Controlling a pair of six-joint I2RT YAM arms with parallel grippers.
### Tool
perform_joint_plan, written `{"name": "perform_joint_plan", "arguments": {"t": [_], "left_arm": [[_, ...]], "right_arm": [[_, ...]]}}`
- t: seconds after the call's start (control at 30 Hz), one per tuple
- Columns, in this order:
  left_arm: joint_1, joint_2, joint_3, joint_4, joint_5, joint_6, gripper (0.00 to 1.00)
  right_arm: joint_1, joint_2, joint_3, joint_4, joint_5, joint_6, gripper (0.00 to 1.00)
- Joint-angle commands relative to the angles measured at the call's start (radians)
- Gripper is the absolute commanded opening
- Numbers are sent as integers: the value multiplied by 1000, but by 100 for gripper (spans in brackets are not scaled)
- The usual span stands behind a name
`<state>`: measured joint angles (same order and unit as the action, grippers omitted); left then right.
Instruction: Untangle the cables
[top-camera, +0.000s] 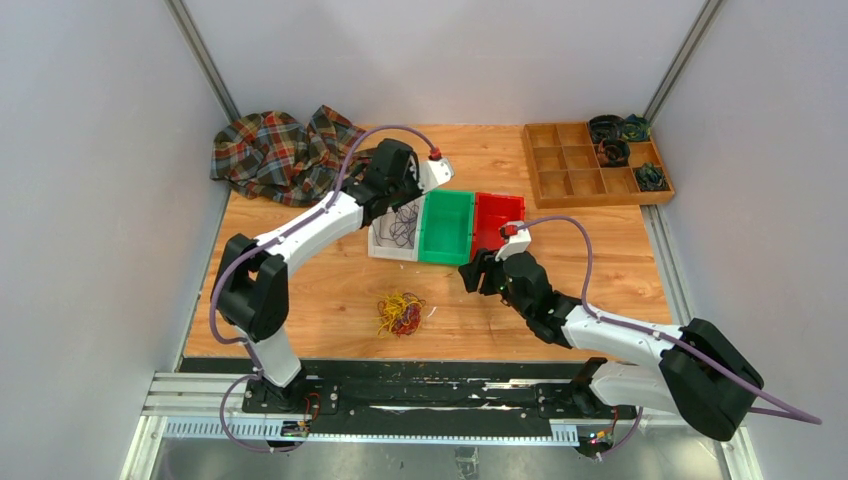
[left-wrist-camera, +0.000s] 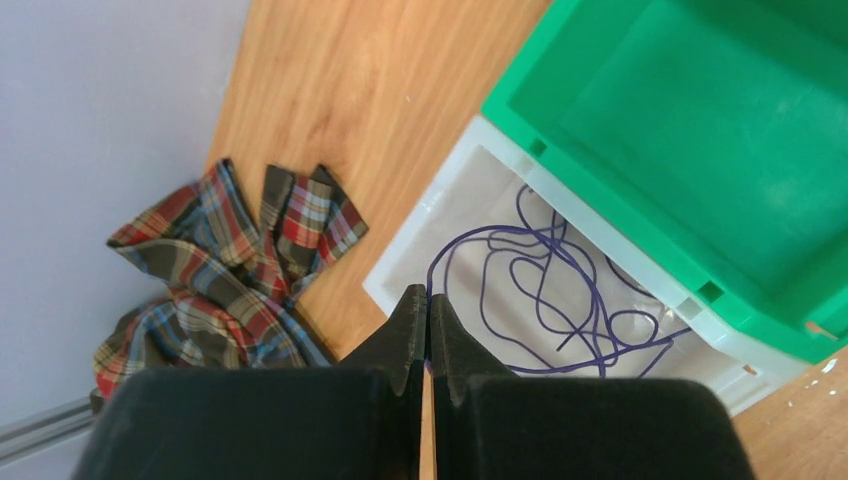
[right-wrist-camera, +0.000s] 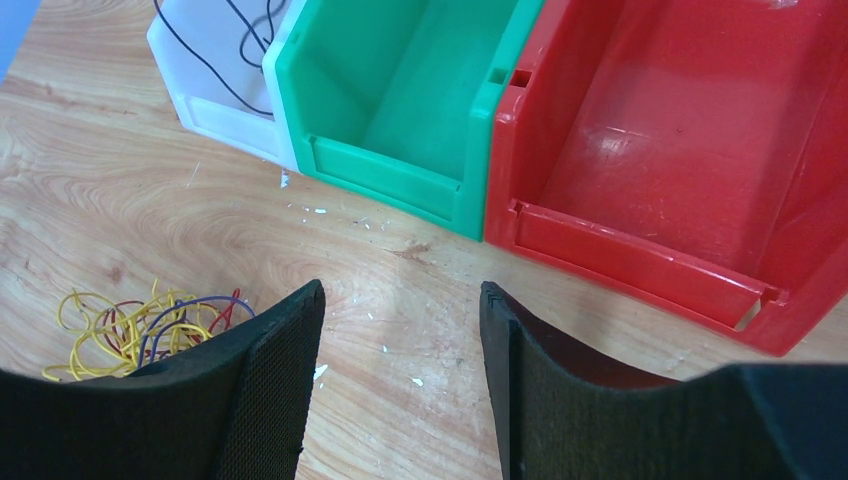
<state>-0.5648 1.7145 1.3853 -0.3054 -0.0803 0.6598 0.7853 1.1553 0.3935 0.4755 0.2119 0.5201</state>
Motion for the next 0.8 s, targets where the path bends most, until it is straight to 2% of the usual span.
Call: {"name": "perform_joint_plan", "arguments": {"t": [0.0, 0.37, 0.5, 0.63, 0.77], "left_arm": [[6, 23, -47, 68, -24, 43, 0], [17, 80, -111, 150, -36, -5, 1], [31, 87, -64, 97, -8, -23, 15], [61, 129, 103, -73, 56, -62, 27], [75, 157, 206, -217, 95, -58, 47]], "right_arm": [[-20, 4, -15, 37, -1, 16, 59], [-25, 10, -15, 38, -5, 19, 59], [-25, 7, -15, 35, -3, 21, 59], [-25, -1, -16, 28, 0, 26, 58], [-26, -4, -12, 18, -2, 24, 58]]}}
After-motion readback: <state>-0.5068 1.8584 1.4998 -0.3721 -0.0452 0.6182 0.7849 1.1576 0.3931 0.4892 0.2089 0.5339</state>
